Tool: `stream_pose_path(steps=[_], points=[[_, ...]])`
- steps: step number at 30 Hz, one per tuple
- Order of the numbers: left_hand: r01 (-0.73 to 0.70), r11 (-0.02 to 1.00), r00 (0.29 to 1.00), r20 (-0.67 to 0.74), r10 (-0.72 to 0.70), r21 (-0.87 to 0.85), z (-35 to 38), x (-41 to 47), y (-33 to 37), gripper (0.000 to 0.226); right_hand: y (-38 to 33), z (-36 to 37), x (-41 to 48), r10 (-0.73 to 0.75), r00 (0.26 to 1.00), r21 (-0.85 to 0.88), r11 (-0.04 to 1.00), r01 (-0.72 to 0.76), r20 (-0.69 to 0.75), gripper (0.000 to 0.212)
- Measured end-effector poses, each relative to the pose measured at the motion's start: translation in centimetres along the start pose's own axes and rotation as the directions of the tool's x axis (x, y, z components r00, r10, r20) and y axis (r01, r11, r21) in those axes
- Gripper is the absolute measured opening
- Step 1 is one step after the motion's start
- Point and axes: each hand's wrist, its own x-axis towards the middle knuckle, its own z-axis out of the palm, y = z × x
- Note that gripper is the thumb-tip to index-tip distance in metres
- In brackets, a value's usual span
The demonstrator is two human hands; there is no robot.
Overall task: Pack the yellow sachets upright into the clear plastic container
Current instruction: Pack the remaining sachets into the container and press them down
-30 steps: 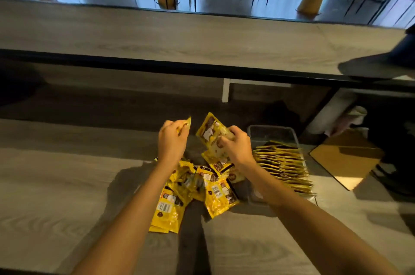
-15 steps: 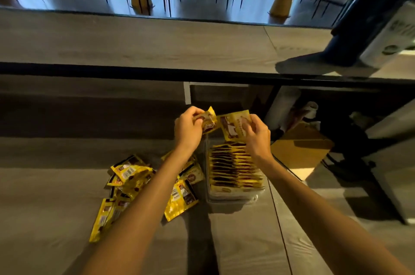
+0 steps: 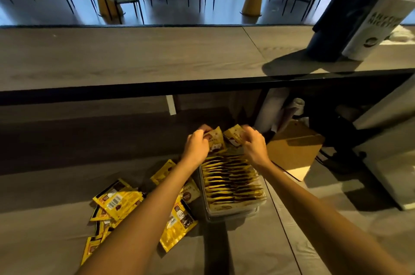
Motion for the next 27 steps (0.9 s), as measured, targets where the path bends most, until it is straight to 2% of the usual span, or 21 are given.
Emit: stream_pose_path(steps=[2, 6, 9, 11, 15, 18, 22, 27], points=[[-0.036, 0.999, 0.999, -0.003, 0.036, 0.003, -0.2, 0.3, -0.4, 0.032, 0.1, 0.3, 0.2, 0.015, 1.000, -0.041, 0.999, -0.015, 0.005, 0.040], [-0.080, 0.996, 0.990, -0.117, 0.074, -0.050, -0.6, 0.1, -1.0, 0.035, 0.1, 0.8, 0.3, 0.030, 0.999, -0.066, 0.997, -0.028, 0.029, 0.043], [-0.136, 0.990, 0.986, -0.102, 0.133, -0.026, -0.2, -0.1, -1.4, 0.034, 0.1, 0.8, 0.1, 0.045, 0.999, -0.079, 0.996, -0.044, 0.019, 0.038], [-0.164, 0.986, 0.985, -0.058, 0.164, -0.002, 0.5, -0.2, -1.6, 0.034, 0.1, 0.6, -0.2, 0.042, 0.999, -0.104, 0.994, -0.042, -0.006, 0.038], [-0.088, 0.988, 0.992, 0.103, 0.076, 0.126, 1.4, 0.1, -2.0, 0.036, 0.5, 0.1, -0.4, 0.028, 0.999, -0.156, 0.987, -0.030, -0.017, 0.044], [-0.070, 0.972, 0.975, 0.221, 0.019, 0.224, 1.6, 0.2, -1.9, 0.037, 0.7, 0.0, -0.4, -0.007, 0.999, -0.246, 0.969, 0.017, 0.044, 0.041], [-0.070, 0.941, 0.951, 0.307, -0.037, 0.332, 1.7, 0.1, -1.8, 0.040, 0.5, 0.0, -0.4, -0.028, 0.990, -0.351, 0.933, 0.076, 0.139, 0.037], [-0.013, 0.941, 0.922, 0.369, -0.121, 0.339, 1.4, 0.6, -1.4, 0.039, 0.3, 0.3, 0.5, -0.027, 0.956, -0.435, 0.886, 0.159, 0.293, 0.038]])
